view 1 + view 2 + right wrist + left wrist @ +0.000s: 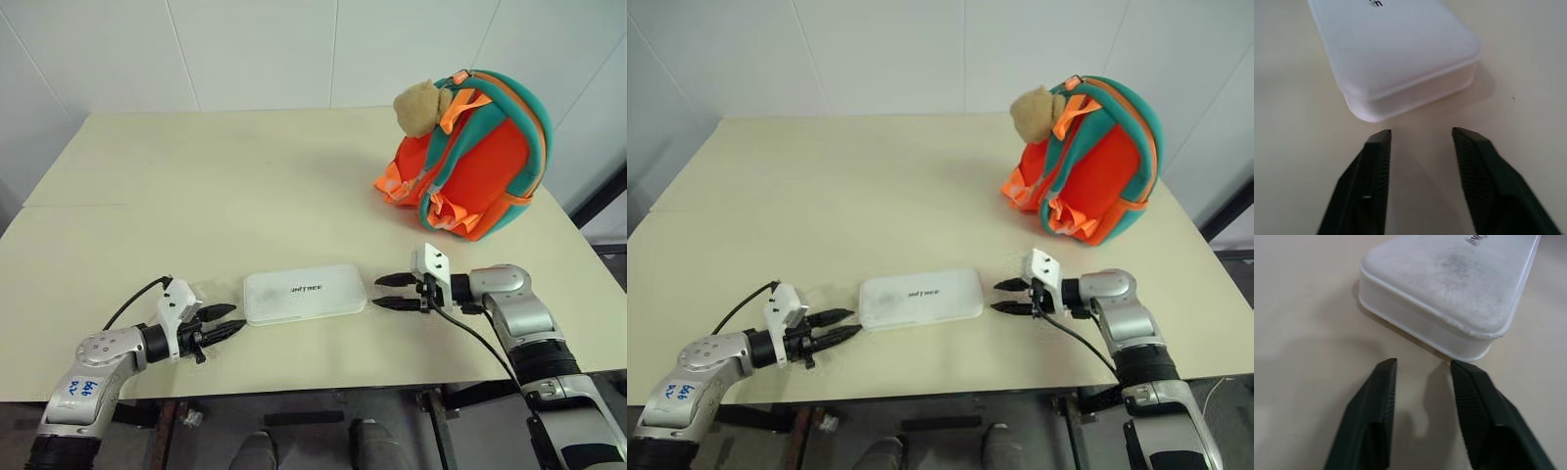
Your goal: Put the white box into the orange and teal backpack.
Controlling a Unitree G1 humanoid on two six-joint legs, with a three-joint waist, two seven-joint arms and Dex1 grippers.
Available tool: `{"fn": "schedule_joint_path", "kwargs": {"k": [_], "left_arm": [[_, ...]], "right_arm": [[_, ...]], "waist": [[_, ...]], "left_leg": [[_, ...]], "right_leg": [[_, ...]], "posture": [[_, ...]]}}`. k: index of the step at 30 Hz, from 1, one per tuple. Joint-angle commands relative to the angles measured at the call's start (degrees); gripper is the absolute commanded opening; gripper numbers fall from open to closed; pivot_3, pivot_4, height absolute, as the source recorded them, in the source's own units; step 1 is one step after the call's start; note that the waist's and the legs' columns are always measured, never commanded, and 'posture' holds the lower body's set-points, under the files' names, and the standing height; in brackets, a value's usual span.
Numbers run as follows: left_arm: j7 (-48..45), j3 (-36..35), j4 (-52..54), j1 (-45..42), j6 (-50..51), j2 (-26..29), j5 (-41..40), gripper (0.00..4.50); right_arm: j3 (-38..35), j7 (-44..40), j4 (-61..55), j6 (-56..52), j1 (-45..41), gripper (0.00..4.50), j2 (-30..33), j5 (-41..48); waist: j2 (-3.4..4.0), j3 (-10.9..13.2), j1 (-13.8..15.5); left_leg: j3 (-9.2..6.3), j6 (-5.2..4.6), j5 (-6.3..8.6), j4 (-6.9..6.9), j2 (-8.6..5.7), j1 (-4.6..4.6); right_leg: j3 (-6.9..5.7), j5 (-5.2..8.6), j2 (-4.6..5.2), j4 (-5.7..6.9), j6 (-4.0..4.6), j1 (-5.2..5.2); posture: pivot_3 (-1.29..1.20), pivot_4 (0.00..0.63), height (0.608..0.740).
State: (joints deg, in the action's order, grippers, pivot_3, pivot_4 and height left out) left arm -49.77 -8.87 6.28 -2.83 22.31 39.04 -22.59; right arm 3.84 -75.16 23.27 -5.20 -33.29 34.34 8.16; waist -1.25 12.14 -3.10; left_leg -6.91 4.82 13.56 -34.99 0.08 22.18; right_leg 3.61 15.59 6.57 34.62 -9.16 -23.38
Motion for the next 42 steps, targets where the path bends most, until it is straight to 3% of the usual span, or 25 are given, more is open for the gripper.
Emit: {"fn": "schedule_joint_path", "kwargs": {"k": [1,4,5,6,11,14,21,33,42], "left_arm": [[-0.38,-4.69,-1.52,1.06,5.67,3.23,-2.77,3.19],[-3.83,-6.06,-3.43,0.47,7.77,5.90,-5.07,4.09],[-5.25,-6.77,-4.67,-0.46,9.60,6.55,-6.93,4.43],[-6.04,-7.58,-6.02,-1.76,12.18,7.00,-8.96,4.48],[-6.77,-10.01,-11.78,-9.34,24.64,7.72,-16.17,4.48],[-8.17,-11.32,-13.58,-15.02,40.10,7.59,-25.62,4.48],[-1.23,-8.87,-19.51,-21.78,53.32,4.75,-26.11,4.48],[6.81,-12.41,-19.56,-26.81,68.71,-2.82,-28.14,4.48],[12.68,-12.29,-21.74,-26.99,70.19,-3.22,-38.11,4.48]], "right_arm": [[-3.36,-1.98,-1.59,-3.45,-1.08,3.46,3.91,3.70],[-4.11,-3.74,-6.43,-10.53,-2.07,4.45,5.99,7.82],[-3.47,-4.85,-8.54,-12.62,-2.09,4.50,7.00,8.58],[-2.80,-5.65,-10.19,-14.04,-2.02,4.50,7.77,8.95],[-0.03,-6.56,-13.84,-17.82,-1.68,4.50,8.92,8.97],[3.46,-7.42,-14.20,-22.48,-2.38,4.50,9.75,7.82],[7.99,-6.91,-9.00,-22.27,-6.30,4.50,8.16,4.84],[9.30,-6.16,-6.30,-21.47,-9.26,4.50,3.22,4.45],[8.92,-4.22,-8.36,-22.36,-8.48,4.50,0.38,4.87]], "waist": [[0.00,0.00,-0.13],[0.01,0.00,-0.27],[0.01,0.00,-0.32],[0.01,0.01,-0.21],[-0.02,0.01,0.05],[-0.03,0.02,0.26],[-0.02,0.02,-0.24],[-0.04,0.02,-0.02],[-0.04,0.02,0.08]], "left_leg": [[0.00,-0.01,0.00,0.00,0.00,0.00],[0.00,-0.02,-0.01,0.01,0.02,-0.01],[0.00,-0.02,0.00,0.01,0.03,-0.01],[0.00,-0.02,0.00,0.02,0.03,-0.01],[-0.01,-0.02,0.00,-0.01,0.02,0.03],[-0.05,-0.02,0.01,-0.01,0.00,0.13],[-0.06,0.01,0.11,0.02,0.00,0.13],[-0.08,0.07,0.13,0.01,-0.02,0.14],[-0.09,0.10,0.13,-0.02,-0.02,0.14]], "right_leg": [[0.00,0.01,0.00,0.00,0.01,0.00],[0.00,0.01,-0.02,0.01,0.03,-0.01],[0.00,0.03,-0.02,0.02,0.05,-0.02],[0.00,0.03,-0.03,0.01,0.05,-0.03],[-0.01,0.01,-0.02,-0.02,0.01,-0.01],[-0.03,-0.10,0.00,-0.05,-0.30,-0.04],[-0.05,-0.10,-0.01,0.01,-0.39,-0.13],[-0.05,-0.08,0.00,0.03,-0.43,-0.12],[-0.05,-0.08,0.01,0.06,-0.44,-0.12]], "posture": [[0.00,0.150,0.740],[0.00,0.150,0.740],[0.00,0.150,0.740],[0.00,0.150,0.740],[0.00,0.150,0.740],[0.00,0.150,0.740],[0.00,0.150,0.740],[0.00,0.150,0.740],[0.00,0.150,0.740]]}}
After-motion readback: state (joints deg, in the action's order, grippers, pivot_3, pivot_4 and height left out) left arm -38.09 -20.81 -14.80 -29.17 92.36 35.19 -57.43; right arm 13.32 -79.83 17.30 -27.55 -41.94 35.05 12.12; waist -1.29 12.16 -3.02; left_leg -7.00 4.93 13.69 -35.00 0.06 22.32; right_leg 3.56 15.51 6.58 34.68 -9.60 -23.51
